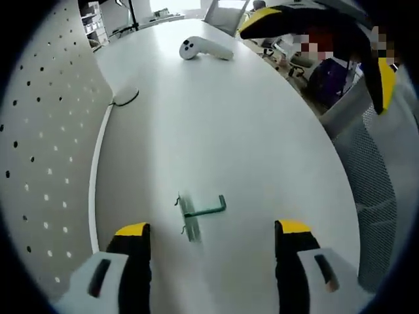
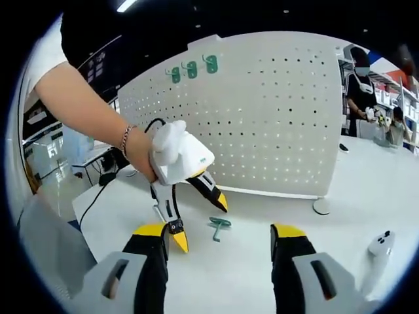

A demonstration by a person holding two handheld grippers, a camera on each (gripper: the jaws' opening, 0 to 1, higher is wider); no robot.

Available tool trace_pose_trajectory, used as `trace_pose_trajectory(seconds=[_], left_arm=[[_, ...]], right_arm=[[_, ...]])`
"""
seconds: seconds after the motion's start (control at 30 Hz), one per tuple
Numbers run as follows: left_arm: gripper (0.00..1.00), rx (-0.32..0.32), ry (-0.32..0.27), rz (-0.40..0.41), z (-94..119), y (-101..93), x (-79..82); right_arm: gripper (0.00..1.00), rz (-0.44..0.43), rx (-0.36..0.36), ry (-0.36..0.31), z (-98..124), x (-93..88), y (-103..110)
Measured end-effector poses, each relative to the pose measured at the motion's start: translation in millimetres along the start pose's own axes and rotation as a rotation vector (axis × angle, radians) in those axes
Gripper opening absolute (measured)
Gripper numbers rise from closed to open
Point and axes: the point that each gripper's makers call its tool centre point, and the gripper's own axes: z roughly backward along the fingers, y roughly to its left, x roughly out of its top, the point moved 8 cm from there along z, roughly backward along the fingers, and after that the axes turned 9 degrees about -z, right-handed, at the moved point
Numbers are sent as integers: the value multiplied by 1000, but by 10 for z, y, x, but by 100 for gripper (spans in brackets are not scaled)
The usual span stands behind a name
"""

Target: Insert the hook assembly into the mounting plate slot until the hook locks in place.

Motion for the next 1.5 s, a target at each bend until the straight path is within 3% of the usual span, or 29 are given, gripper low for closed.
trace_pose_trajectory(seconds=[0.1, 0.2, 0.3, 0.43, 0.47, 0.8, 1.03, 1.5], left_arm=[[77, -1, -3, -4, 14, 6, -9], [66, 11, -4, 14, 41, 48, -16], [53, 29, -13, 39, 61, 84, -35], [23, 55, 8, 74, 85, 122, -57], [21, 60, 4, 88, 84, 126, -61], [18, 71, -1, 84, 82, 127, -60], [8, 103, -7, 123, 68, 177, -66], [2, 105, 21, 84, 70, 160, -57]], right_arm=[[60, -1, 1, 0, -6, 0, 1], [60, -3, 1, -1, -7, 1, 2], [60, -6, -2, -3, -1, 2, -4], [59, -12, -6, -5, 4, 4, -10], [59, -13, -6, -2, 4, -1, -14], [57, -18, -5, -5, 8, 1, -16], [57, -19, -9, -10, 16, 5, -21], [58, -22, -11, -12, 26, 4, -23]])
